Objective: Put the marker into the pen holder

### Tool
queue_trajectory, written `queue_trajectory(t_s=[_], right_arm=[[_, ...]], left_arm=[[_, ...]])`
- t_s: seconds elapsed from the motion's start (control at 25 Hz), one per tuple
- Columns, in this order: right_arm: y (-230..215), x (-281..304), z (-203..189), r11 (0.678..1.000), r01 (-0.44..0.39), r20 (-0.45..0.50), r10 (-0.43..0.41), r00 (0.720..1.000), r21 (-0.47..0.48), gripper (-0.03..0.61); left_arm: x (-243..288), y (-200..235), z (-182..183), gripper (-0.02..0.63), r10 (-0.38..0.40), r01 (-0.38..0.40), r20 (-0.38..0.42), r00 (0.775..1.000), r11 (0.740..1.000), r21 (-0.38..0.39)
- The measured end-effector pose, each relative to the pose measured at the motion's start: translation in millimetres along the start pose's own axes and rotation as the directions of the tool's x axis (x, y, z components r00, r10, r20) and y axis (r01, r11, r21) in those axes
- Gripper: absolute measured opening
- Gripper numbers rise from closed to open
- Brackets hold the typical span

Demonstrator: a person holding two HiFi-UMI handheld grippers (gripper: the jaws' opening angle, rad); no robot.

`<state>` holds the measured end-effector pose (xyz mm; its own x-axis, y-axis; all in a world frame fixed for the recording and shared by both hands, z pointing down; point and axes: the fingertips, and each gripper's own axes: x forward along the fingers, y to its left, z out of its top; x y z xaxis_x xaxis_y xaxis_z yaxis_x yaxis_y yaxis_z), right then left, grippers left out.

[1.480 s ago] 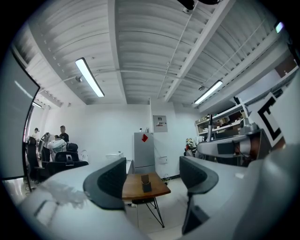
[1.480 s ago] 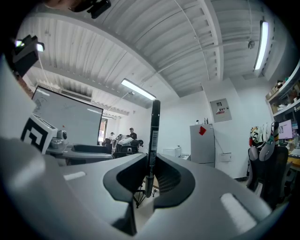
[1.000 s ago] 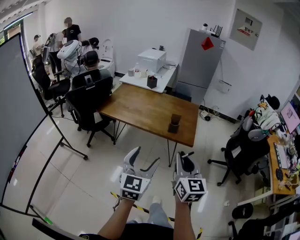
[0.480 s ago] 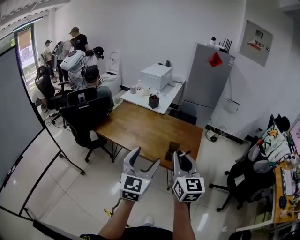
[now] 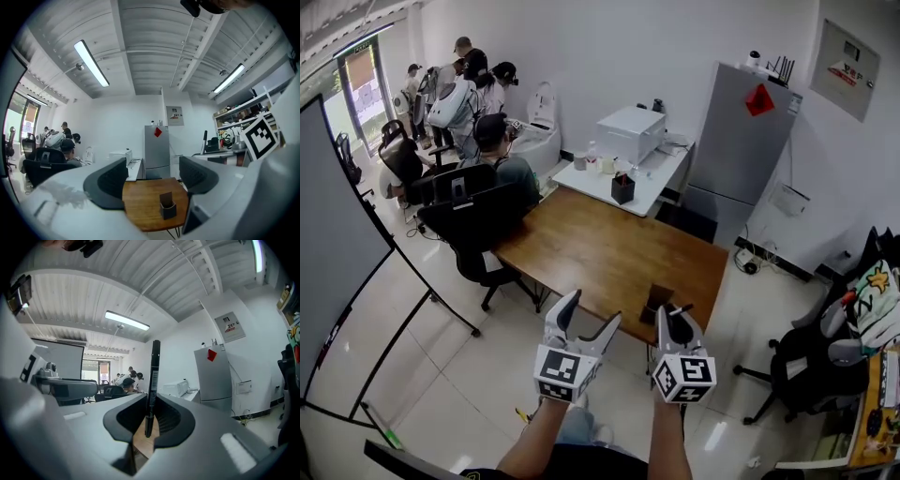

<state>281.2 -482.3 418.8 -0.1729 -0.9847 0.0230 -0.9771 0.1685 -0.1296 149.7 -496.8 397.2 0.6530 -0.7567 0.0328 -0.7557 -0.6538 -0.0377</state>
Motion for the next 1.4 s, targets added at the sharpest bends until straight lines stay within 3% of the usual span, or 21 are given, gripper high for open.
queue_trajectory(t_s=[0.32,0.68,0.92,1.2,1.4], right_arm=[[-46.3,63.3,7.4,0.998,0.053,-0.010,-0.053,0.999,-0.024,0.049],[-91.7,142.1,44.0,0.988,0.134,0.037,-0.131,0.991,-0.074,0.049],[-112.7,155.6,19.2,0.978,0.193,-0.025,-0.196,0.980,-0.081,0.049],[-134.1,157.0,-42.1,0.967,0.250,-0.121,-0.253,0.960,-0.037,0.049],[-146.3,158.0,-77.3,0.966,0.257,-0.144,-0.257,0.956,-0.021,0.049]], left_arm=[[90.1,20.7,-14.1,0.348,-0.065,0.065,-0.017,0.998,0.998,0.012],[196.2,41.2,7.6,0.345,-0.186,0.185,0.027,0.982,0.982,0.046],[230.4,59.2,-12.5,0.344,-0.227,0.226,0.002,0.974,0.971,0.081],[250.2,46.0,-83.7,0.344,-0.341,0.341,-0.105,0.934,0.940,-0.014],[264.3,37.5,-113.5,0.329,-0.361,0.360,-0.164,0.918,0.932,-0.037]])
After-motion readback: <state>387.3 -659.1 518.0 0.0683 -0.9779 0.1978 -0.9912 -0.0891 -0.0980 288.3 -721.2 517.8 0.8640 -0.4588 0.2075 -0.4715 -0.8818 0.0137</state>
